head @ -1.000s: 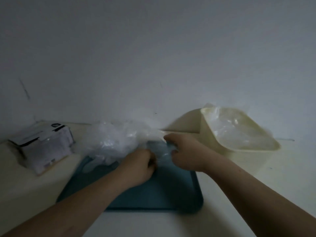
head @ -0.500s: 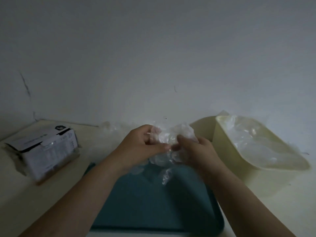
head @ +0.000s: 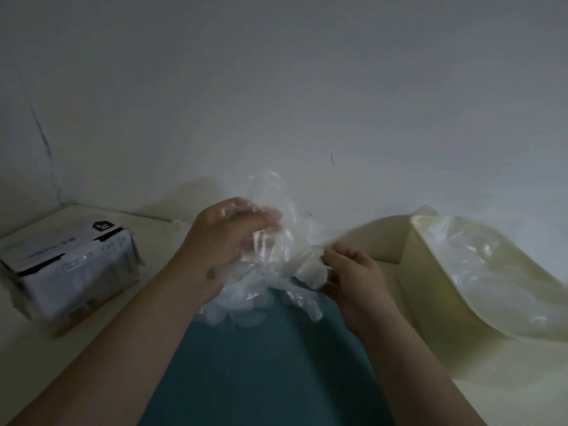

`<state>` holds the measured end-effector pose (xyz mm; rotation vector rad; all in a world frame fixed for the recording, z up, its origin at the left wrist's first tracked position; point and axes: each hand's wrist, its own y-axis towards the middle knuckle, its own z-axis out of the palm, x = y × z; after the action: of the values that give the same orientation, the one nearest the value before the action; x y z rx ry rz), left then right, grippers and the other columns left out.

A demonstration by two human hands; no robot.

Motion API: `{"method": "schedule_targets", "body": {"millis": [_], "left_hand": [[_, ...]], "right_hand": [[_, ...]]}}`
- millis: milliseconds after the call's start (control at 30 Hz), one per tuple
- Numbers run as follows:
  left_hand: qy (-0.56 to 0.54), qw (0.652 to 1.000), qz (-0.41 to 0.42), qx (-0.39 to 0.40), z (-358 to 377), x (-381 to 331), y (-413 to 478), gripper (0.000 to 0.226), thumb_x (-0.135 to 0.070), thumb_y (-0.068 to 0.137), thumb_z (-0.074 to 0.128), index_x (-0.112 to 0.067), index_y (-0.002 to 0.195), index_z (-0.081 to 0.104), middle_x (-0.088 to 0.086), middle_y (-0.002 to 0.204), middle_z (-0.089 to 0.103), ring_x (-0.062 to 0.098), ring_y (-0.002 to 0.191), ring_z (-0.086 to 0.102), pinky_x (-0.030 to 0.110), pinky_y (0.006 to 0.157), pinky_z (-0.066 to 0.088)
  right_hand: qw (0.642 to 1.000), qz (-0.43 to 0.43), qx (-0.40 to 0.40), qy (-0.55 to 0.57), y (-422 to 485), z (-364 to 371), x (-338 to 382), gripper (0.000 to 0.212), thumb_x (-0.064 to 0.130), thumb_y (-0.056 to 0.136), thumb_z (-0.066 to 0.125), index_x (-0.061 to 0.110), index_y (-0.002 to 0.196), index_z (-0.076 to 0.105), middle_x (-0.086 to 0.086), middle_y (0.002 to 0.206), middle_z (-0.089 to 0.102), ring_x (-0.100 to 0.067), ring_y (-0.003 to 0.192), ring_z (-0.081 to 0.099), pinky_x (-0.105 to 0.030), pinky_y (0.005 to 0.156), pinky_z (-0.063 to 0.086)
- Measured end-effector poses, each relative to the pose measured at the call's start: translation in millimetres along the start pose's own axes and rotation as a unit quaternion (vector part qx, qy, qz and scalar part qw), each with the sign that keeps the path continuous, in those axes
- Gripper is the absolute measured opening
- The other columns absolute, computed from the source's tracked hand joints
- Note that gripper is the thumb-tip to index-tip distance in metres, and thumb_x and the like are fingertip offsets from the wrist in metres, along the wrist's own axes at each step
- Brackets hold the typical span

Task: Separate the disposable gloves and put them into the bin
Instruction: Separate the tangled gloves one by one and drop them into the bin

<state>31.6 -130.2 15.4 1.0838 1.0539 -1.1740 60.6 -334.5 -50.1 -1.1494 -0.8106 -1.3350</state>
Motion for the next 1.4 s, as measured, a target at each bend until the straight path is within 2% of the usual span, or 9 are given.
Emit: {"method": "schedule_targets", "body": {"millis": [100,233,333,433,567,667,833,1133,1400], "left_hand": [[0.053,0.998,0.003,0.043,-4.4,-4.9,-3.0,0.035,-0.009,0.078,0.084,0.011,0.095,0.062,0.008,0.106,0.081,0.028,0.103,0.077,0.051,0.1,0.058],[0.149,0.98,-0.007,0.13,-0.9,-3.5,-15.3,0.029,-0.002,0.082,0.084,0.009,0.105,0.07,0.013,0.1,0.08,0.031,0.097,0.079,0.054,0.094,0.061],[0.137,0.976,0.012,0.166,0.6,-4.5,-21.0,0.011,0.0,0.084,0.082,-0.004,0.09,0.074,0.018,0.09,0.078,0.035,0.088,0.079,0.046,0.079,0.065],[0.212,0.969,0.075,0.098,-4.3,-6.5,-21.3,0.009,-0.02,0.089,0.082,-0.013,0.089,0.076,0.006,0.088,0.079,0.022,0.083,0.078,0.041,0.076,0.064],[0.497,0.85,0.166,-0.059,-40.0,-7.8,-8.5,0.034,-0.064,0.087,0.07,-0.036,0.105,0.072,-0.02,0.124,0.068,0.009,0.117,0.061,0.041,0.1,0.052],[0.62,0.784,0.016,0.028,-60.9,-1.1,-1.9,0.082,-0.083,0.073,0.069,-0.047,0.145,0.05,-0.009,0.166,0.032,0.019,0.153,0.028,0.047,0.124,0.029],[0.557,0.827,0.038,0.068,-48.9,29.0,-1.1,0.07,-0.06,0.082,0.079,-0.041,0.145,0.054,-0.017,0.153,0.048,0.007,0.129,0.054,0.03,0.111,0.043],[0.342,0.929,0.135,0.049,-19.2,46.8,3.8,0.016,-0.033,0.095,0.073,-0.03,0.111,0.075,-0.019,0.109,0.076,0.001,0.102,0.071,0.029,0.092,0.057],[0.383,0.895,0.204,-0.105,-41.0,20.8,-11.7,0.01,-0.027,0.095,0.07,-0.035,0.1,0.073,-0.02,0.108,0.07,-0.001,0.094,0.065,0.022,0.084,0.052]], "right_hand": [[0.99,-0.117,-0.057,-0.058,-9.6,-0.2,9.7,0.033,0.008,0.095,0.068,0.017,0.126,0.059,-0.013,0.125,0.066,-0.023,0.104,0.067,-0.029,0.075,0.055],[0.965,-0.171,0.14,-0.144,-23.8,-2.3,30.1,0.067,0.045,0.075,0.086,0.023,0.134,0.063,0.001,0.132,0.069,-0.016,0.124,0.065,-0.038,0.104,0.052],[0.942,-0.138,0.286,-0.111,-34.0,2.0,35.8,0.051,0.019,0.081,0.087,0.008,0.127,0.068,-0.018,0.117,0.075,-0.028,0.109,0.072,-0.038,0.095,0.056],[0.952,-0.107,0.267,-0.106,-35.5,5.2,28.5,0.031,0.02,0.084,0.082,0.003,0.11,0.077,-0.029,0.106,0.074,-0.031,0.094,0.07,-0.038,0.089,0.056],[0.959,-0.118,0.179,-0.187,-28.0,9.3,12.7,0.02,0.019,0.094,0.076,0.002,0.085,0.076,-0.017,0.069,0.064,-0.024,0.062,0.056,-0.029,0.061,0.049],[0.956,-0.129,0.164,-0.207,-25.4,8.4,8.6,0.027,0.017,0.098,0.072,-0.001,0.078,0.07,-0.017,0.066,0.064,-0.023,0.057,0.055,-0.029,0.056,0.048],[0.961,-0.147,0.166,-0.163,-21.8,6.1,11.7,0.016,0.009,0.104,0.06,-0.005,0.103,0.068,-0.015,0.083,0.075,-0.025,0.074,0.07,-0.038,0.073,0.061],[0.965,-0.074,0.251,-0.033,-30.6,5.2,31.9,0.01,0.006,0.092,0.063,0.002,0.088,0.071,-0.019,0.067,0.056,-0.023,0.053,0.055,-0.024,0.048,0.047],[0.962,-0.069,0.214,-0.157,-32.4,19.9,0.3,0.024,0.017,0.104,0.06,-0.003,0.097,0.071,-0.028,0.093,0.073,-0.039,0.083,0.07,-0.056,0.085,0.057]]}}
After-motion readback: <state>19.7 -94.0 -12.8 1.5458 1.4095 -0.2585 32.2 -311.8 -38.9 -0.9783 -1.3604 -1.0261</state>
